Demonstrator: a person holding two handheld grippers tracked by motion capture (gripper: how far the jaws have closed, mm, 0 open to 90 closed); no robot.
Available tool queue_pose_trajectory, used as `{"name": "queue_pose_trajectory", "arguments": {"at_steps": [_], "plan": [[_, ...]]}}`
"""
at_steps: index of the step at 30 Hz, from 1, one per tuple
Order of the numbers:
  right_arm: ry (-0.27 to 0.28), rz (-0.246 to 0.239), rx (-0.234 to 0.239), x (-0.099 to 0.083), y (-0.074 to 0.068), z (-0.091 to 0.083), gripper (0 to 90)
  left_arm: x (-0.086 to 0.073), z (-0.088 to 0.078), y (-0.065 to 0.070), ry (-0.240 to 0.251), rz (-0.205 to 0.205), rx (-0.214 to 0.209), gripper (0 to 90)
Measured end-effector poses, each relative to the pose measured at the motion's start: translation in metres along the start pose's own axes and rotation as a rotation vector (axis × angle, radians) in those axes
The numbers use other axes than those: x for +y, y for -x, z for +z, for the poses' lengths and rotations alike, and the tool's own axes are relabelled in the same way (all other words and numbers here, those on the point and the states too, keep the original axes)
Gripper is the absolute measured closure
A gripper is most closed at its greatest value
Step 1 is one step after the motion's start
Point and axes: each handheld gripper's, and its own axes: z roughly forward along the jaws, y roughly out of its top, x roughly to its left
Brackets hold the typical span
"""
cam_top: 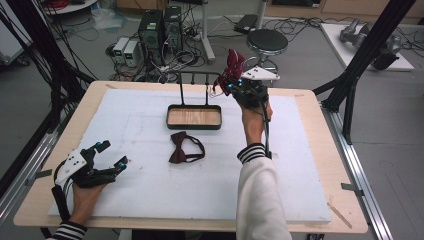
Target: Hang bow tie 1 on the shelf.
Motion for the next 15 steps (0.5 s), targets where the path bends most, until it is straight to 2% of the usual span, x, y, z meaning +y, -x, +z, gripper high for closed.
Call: {"name": "queue_pose_trajectory", "arguments": {"at_steps": [15], "plan": [[-0.034, 0.037, -0.010, -0.011, 0.013, 0.011, 82.8, 0.000, 0.000, 0.000, 0.001, -0.002, 0.000, 11.9]]}}
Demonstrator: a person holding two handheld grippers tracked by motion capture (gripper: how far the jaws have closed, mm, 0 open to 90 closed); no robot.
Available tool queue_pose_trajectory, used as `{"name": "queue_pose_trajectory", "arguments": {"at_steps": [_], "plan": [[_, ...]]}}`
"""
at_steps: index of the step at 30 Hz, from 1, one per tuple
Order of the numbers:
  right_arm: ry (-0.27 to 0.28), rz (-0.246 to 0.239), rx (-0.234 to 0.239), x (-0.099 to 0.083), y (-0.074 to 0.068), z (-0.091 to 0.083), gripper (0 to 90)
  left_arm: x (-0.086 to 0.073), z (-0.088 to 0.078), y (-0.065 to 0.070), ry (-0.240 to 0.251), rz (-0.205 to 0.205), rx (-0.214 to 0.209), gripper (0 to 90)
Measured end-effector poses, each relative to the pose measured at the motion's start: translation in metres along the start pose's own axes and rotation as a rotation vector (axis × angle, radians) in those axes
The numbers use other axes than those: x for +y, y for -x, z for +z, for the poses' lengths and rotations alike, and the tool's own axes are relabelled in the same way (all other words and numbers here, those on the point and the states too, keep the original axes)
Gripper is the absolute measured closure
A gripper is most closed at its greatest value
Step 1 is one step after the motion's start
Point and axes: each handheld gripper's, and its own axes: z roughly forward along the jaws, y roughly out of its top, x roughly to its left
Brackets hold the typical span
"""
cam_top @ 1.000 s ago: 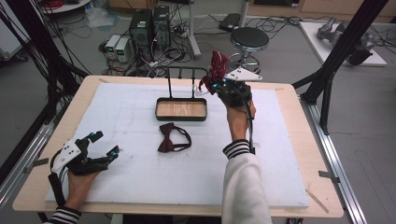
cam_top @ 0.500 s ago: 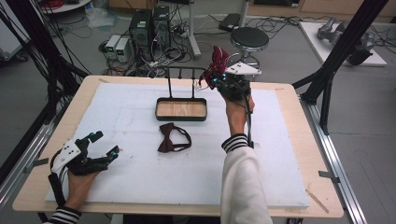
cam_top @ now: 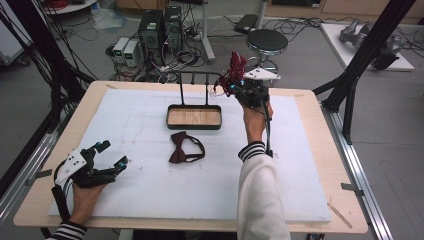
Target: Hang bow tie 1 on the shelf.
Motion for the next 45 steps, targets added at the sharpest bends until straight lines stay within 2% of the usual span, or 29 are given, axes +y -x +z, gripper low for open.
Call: {"name": "queue_pose_trajectory", "arguments": {"at_steps": [4, 17, 24, 43, 45], "plan": [[-0.006, 0.002, -0.002, -0.001, 0.002, 0.000, 82.7, 0.000, 0.000, 0.000, 0.001, 0.000, -0.001, 11.9], [-0.078, 0.011, -0.016, -0.009, 0.005, 0.004, 82.6, 0.000, 0.000, 0.000, 0.003, 0.000, 0.000, 11.9], [-0.127, -0.013, -0.015, -0.012, -0.001, 0.013, 82.6, 0.000, 0.000, 0.000, 0.005, -0.001, -0.001, 11.9], [-0.175, -0.014, 0.015, -0.018, -0.006, 0.020, 82.2, 0.000, 0.000, 0.000, 0.005, -0.002, -0.002, 11.9], [-0.167, -0.023, 0.010, -0.020, -0.007, 0.020, 82.2, 0.000, 0.000, 0.000, 0.005, -0.002, -0.002, 11.9]]}}
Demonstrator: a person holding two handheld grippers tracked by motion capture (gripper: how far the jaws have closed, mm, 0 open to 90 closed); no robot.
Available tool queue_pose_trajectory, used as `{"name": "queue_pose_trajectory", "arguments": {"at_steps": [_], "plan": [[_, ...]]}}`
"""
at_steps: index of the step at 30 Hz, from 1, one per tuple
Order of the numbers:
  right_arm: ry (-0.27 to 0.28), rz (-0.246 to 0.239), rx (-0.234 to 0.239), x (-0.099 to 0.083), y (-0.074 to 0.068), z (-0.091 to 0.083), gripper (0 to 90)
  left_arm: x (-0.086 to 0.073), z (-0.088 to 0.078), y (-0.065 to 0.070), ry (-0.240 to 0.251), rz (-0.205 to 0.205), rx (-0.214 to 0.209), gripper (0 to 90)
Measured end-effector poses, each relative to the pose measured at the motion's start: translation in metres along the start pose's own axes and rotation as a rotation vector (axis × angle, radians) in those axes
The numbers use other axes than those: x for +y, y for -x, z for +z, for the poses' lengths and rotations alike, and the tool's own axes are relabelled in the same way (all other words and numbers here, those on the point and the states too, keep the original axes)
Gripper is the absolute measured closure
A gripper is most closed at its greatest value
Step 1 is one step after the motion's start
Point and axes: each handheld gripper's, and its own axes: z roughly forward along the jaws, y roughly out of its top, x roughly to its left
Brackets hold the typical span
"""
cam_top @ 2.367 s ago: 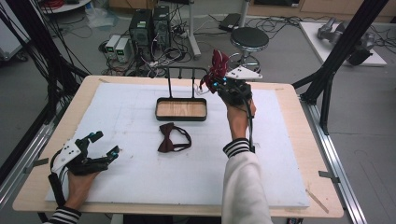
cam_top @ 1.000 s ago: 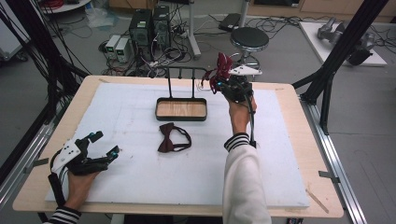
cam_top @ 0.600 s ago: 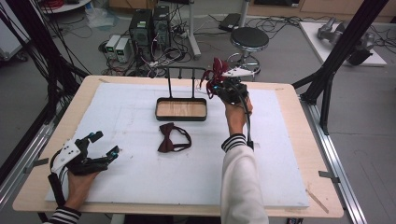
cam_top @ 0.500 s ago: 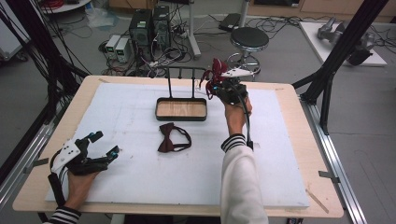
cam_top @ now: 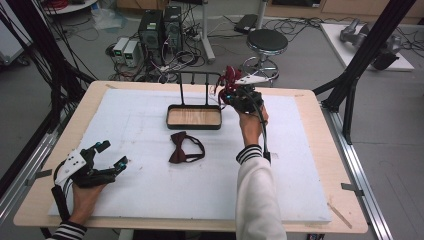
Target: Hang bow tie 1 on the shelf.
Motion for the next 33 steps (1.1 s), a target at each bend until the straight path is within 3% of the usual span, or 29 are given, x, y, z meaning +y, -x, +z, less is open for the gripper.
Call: {"name": "queue_pose_trajectory", "arguments": {"at_steps": [2, 22, 27, 33], "plan": [[-0.020, 0.000, 0.006, -0.002, 0.000, 0.001, 81.8, 0.000, 0.000, 0.000, -0.001, 0.000, 0.000, 11.9], [-0.030, -0.017, 0.042, -0.007, -0.009, 0.008, 79.6, 0.000, 0.000, 0.000, -0.003, 0.002, -0.001, 11.9], [-0.041, -0.006, 0.081, -0.007, -0.010, 0.010, 81.6, 0.000, 0.000, 0.000, -0.004, 0.002, -0.001, 11.9], [-0.034, -0.019, 0.094, -0.006, -0.014, 0.011, 79.1, 0.000, 0.000, 0.000, -0.001, 0.002, 0.000, 11.9]]}}
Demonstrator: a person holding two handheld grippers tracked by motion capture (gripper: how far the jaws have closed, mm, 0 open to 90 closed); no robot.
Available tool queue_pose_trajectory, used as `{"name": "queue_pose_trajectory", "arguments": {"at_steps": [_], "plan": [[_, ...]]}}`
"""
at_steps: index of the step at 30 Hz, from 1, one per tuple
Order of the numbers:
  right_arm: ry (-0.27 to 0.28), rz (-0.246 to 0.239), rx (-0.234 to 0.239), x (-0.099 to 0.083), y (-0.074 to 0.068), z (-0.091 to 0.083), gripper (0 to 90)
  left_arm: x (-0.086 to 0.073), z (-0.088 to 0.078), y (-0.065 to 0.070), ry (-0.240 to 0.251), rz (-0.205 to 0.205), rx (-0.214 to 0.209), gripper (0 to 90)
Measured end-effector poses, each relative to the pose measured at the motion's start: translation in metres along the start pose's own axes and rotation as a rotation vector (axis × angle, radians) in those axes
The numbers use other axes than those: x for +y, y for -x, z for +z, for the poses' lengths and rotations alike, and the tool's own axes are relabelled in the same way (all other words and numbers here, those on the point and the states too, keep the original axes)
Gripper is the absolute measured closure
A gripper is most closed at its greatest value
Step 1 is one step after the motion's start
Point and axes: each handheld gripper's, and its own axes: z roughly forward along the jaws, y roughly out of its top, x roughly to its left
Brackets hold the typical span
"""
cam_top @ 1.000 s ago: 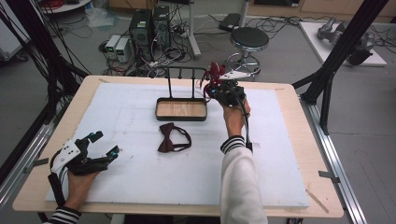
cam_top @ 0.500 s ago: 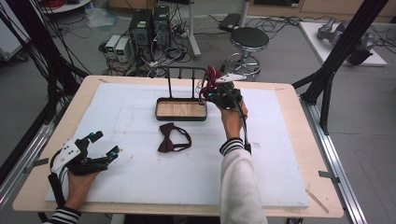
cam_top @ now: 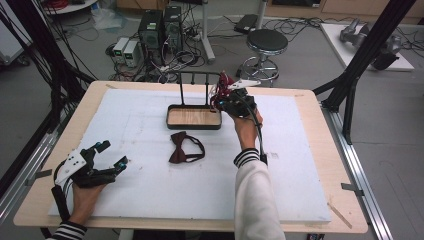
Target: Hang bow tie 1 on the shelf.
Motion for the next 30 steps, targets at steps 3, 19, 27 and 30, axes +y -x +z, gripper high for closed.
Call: {"name": "queue_pose_trajectory", "arguments": {"at_steps": [3, 19, 27, 30], "plan": [[-0.001, 0.002, 0.002, 0.000, 0.000, -0.001, 77.5, 0.000, 0.000, 0.000, -0.002, 0.003, 0.000, 11.9], [0.082, 0.049, -0.041, 0.003, 0.004, -0.015, 14.2, 0.000, 0.000, 0.000, -0.003, 0.005, -0.001, 11.9], [0.127, 0.056, -0.038, 0.001, 0.006, -0.031, 12.5, 0.000, 0.000, 0.000, -0.002, 0.005, -0.002, 11.9], [0.151, 0.067, -0.034, -0.001, 0.008, -0.040, 12.5, 0.000, 0.000, 0.000, -0.002, 0.005, -0.002, 11.9]]}}
